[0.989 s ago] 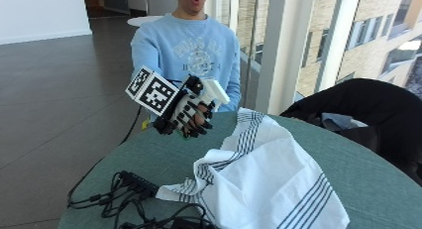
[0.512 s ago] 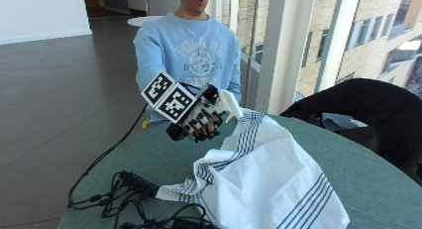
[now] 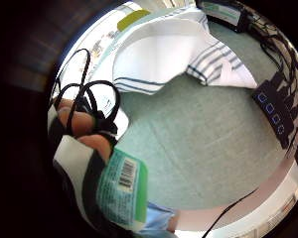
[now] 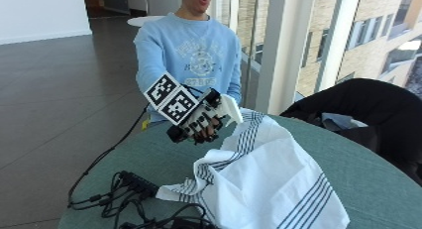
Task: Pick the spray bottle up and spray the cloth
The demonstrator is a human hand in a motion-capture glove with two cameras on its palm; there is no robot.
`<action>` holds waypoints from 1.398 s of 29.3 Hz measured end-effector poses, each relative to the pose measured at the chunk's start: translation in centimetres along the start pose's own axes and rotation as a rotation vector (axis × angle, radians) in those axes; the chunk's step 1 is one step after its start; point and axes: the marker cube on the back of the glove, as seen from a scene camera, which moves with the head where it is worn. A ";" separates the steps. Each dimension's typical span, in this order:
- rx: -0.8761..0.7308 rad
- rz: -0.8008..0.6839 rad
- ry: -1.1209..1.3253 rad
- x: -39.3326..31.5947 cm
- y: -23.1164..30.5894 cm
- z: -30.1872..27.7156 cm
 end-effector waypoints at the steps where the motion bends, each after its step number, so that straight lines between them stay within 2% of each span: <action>1: 0.002 0.000 0.001 0.0 0.0 0.0; 41: 0.059 -0.008 -0.157 -0.7 -0.3 0.9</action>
